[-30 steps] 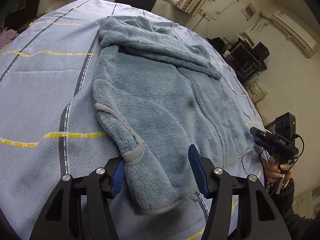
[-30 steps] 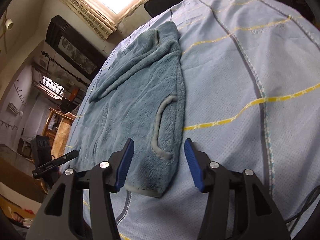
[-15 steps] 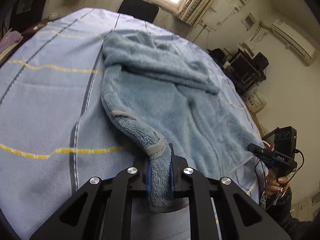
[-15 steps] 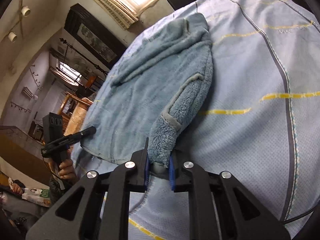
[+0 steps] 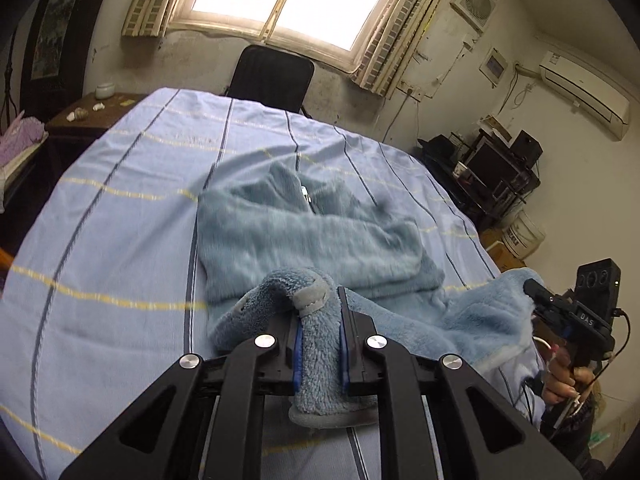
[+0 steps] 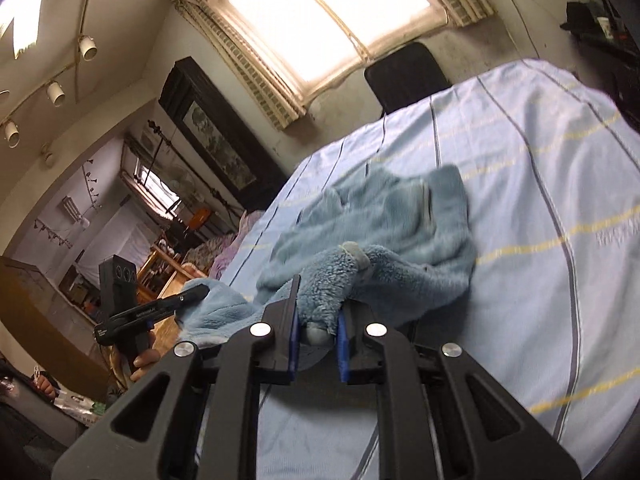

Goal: Fold large clothes
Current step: 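Carry the held cuff across the jacket body with the left tool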

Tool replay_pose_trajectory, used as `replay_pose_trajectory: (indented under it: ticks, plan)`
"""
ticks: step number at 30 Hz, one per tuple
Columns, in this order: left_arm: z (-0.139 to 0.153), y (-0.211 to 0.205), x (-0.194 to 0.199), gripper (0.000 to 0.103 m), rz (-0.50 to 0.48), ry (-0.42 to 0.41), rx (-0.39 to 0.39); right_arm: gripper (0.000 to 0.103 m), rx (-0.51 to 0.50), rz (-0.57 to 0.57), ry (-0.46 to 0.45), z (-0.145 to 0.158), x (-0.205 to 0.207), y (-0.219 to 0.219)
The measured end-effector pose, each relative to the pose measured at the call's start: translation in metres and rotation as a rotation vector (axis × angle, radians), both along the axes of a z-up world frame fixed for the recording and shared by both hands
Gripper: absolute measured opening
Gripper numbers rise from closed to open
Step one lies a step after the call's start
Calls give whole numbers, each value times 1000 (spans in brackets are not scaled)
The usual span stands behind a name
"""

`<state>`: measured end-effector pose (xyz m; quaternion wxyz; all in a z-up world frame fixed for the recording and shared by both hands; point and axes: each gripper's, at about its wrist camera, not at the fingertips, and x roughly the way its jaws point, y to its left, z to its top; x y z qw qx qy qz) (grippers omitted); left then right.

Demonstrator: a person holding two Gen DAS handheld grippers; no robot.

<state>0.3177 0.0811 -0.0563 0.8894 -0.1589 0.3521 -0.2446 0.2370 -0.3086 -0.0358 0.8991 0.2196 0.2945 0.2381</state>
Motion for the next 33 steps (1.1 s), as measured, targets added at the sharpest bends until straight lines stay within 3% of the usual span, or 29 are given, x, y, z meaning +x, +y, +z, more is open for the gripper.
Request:
replay_pose_trajectory:
  ticks: [6, 10, 18, 24, 28, 31, 33]
  plan:
    - [18, 1, 44, 13, 57, -22, 3, 13, 13, -72, -37, 18, 58, 0]
    - [19, -1, 81, 13, 110, -17, 24, 13, 28, -130, -24, 14, 103, -3]
    - [-28, -9, 152, 14, 164, 88, 44, 13, 99, -217, 112, -36, 189, -19]
    - [-79, -8, 178, 15, 170, 171, 15, 14, 69, -229, 192, -74, 213, -21]
    - [-74, -2, 175, 17, 145, 145, -12, 16, 67, -228, 207, -84, 218, -21]
    - [-55, 5, 164, 24, 126, 99, -60, 24, 96, -212, 176, -74, 215, -19]
    - [-41, 12, 154, 44, 117, 55, -100, 35, 107, -191, 124, -56, 207, -16]
